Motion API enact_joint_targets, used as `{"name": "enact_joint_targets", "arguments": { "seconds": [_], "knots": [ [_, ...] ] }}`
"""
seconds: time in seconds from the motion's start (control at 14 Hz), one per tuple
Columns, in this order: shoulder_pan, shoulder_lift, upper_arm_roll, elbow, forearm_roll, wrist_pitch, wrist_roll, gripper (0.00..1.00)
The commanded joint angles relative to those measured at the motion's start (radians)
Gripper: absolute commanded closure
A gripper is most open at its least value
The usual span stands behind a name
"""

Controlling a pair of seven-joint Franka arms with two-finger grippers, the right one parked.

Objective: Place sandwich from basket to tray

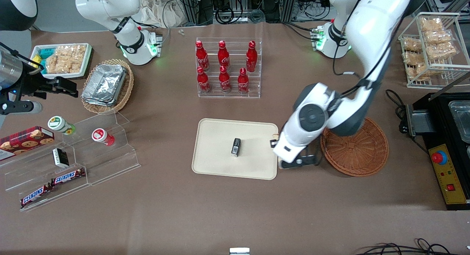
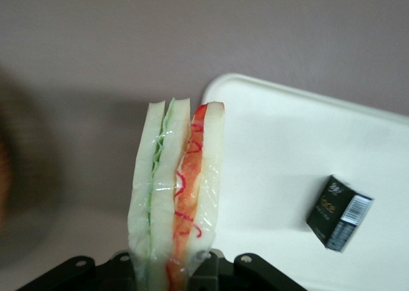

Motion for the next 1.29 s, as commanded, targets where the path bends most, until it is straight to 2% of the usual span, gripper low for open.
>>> {"name": "enact_joint_targets", "arguments": {
  "seconds": [0.0, 0.14, 0.43, 0.5, 0.57, 0.64, 0.71, 0.79, 1.0, 1.21],
  "knots": [
    [-0.049, 0.1, 0.007, 0.05, 0.057, 0.05, 0.036, 1.0],
    [-0.067, 0.129, 0.007, 0.053, 0.114, 0.048, 0.037, 1.0],
    [-0.096, 0.159, 0.007, 0.056, 0.119, 0.05, 0.054, 1.0],
    [-0.101, 0.168, 0.008, 0.057, 0.126, 0.051, 0.054, 0.97],
    [-0.101, 0.171, 0.008, 0.059, 0.128, 0.051, 0.054, 0.87],
    [-0.101, 0.172, 0.008, 0.059, 0.126, 0.051, 0.048, 0.56],
    [-0.101, 0.168, 0.008, 0.059, 0.128, 0.051, 0.048, 0.15],
    [-0.1, 0.162, 0.01, 0.059, 0.129, 0.05, 0.047, 0.0],
    [-0.081, 0.088, 0.013, 0.106, 0.129, 0.002, 0.036, 0.0],
    [0.02, -0.054, 0.01, 0.119, 0.108, -0.134, 0.05, 0.0]
  ]
}}
